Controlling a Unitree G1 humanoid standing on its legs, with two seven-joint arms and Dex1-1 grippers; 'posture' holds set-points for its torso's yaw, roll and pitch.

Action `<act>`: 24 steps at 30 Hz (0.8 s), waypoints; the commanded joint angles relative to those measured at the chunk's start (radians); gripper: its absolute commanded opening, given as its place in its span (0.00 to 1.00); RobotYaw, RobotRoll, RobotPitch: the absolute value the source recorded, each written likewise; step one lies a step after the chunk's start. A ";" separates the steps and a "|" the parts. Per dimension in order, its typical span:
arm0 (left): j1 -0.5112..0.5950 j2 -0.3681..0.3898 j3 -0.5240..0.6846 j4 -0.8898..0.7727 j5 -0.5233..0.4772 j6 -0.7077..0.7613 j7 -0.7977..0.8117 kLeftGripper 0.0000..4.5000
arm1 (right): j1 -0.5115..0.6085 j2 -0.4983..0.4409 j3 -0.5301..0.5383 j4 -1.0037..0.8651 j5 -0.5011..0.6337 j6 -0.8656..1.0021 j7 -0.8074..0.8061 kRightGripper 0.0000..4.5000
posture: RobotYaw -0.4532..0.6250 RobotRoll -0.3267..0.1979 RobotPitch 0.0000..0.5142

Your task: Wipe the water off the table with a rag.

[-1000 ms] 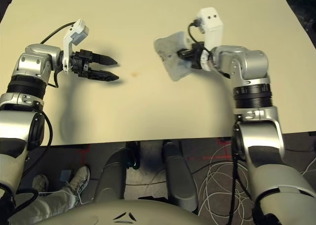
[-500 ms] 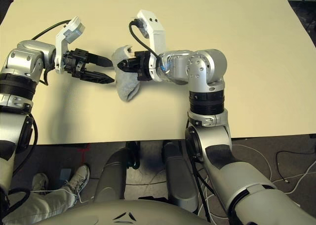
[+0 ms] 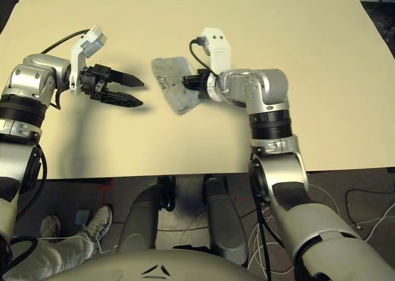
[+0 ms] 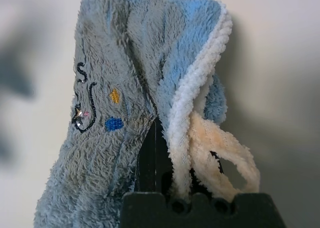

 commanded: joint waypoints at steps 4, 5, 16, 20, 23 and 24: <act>-0.003 -0.004 -0.005 0.016 0.018 -0.016 -0.010 1.00 | 0.016 -0.125 -0.013 0.099 -0.074 -0.067 -0.013 0.01 | 0.23 0.62 0.60; -0.004 -0.005 -0.004 0.019 0.019 -0.017 -0.010 1.00 | 0.019 -0.146 -0.011 0.113 -0.083 -0.079 -0.014 0.01 | 0.23 0.62 0.60; -0.020 -0.018 0.002 0.057 0.042 -0.041 -0.010 1.00 | 0.026 -0.223 -0.029 0.156 -0.079 -0.100 0.014 0.01 | 0.22 0.62 0.59; -0.027 -0.019 0.000 0.066 0.043 -0.047 -0.010 1.00 | -0.014 -0.118 -0.059 0.016 0.022 0.042 0.034 0.01 | 0.22 0.62 0.59; -0.030 -0.018 -0.002 0.068 0.041 -0.053 -0.010 1.00 | -0.042 -0.026 -0.079 -0.096 0.083 0.156 0.027 0.01 | 0.22 0.62 0.59; -0.031 -0.015 -0.005 0.067 0.037 -0.053 -0.010 1.00 | -0.049 0.018 -0.079 -0.143 0.105 0.199 0.022 0.01 | 0.22 0.62 0.59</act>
